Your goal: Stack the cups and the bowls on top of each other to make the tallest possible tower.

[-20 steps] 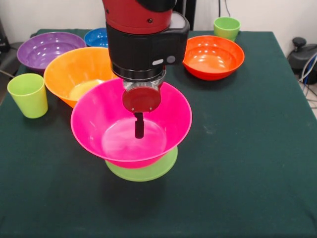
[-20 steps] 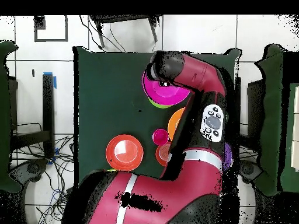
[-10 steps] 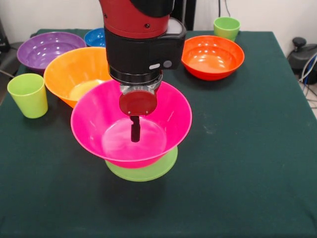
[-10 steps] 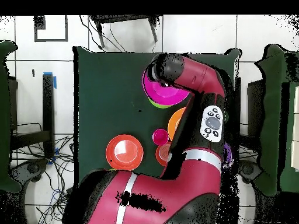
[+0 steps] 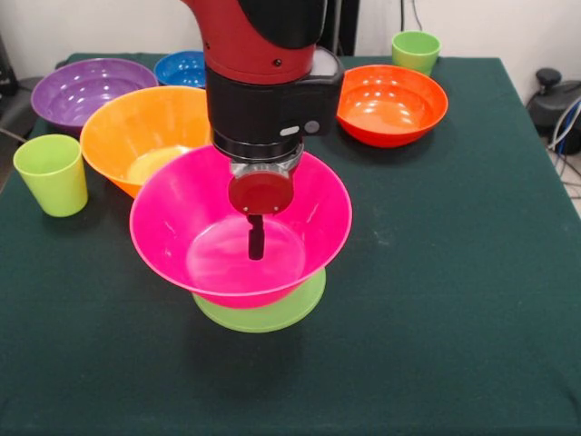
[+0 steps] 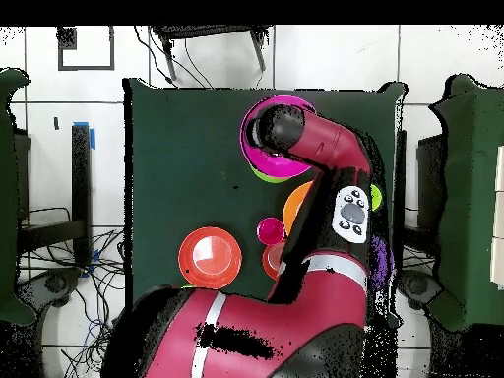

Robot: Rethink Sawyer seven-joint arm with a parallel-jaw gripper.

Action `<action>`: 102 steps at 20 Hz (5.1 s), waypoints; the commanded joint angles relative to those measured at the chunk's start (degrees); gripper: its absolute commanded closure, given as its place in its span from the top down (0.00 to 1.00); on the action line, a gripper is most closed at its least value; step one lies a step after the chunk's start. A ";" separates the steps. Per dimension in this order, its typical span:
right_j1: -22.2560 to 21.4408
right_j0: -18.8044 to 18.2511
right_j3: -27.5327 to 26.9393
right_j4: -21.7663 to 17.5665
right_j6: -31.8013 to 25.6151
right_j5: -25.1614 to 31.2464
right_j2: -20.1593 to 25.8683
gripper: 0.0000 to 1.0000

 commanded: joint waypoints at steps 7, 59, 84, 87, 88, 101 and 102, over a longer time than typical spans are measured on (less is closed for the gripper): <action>-0.69 2.69 8.51 2.64 7.29 -4.12 2.70 1.00; -3.16 3.68 20.20 8.29 6.34 -9.66 5.16 1.00; -5.47 -3.44 9.17 3.65 -3.45 -4.77 -0.60 1.00; -4.63 -5.63 4.68 2.43 -6.28 -1.80 -0.39 1.00; -4.43 -6.23 3.43 1.98 -7.01 -0.55 -0.31 1.00; -4.73 -4.98 5.09 1.28 -2.59 -0.62 0.60 1.00; -5.02 -4.99 5.67 1.60 -2.50 -0.40 0.92 1.00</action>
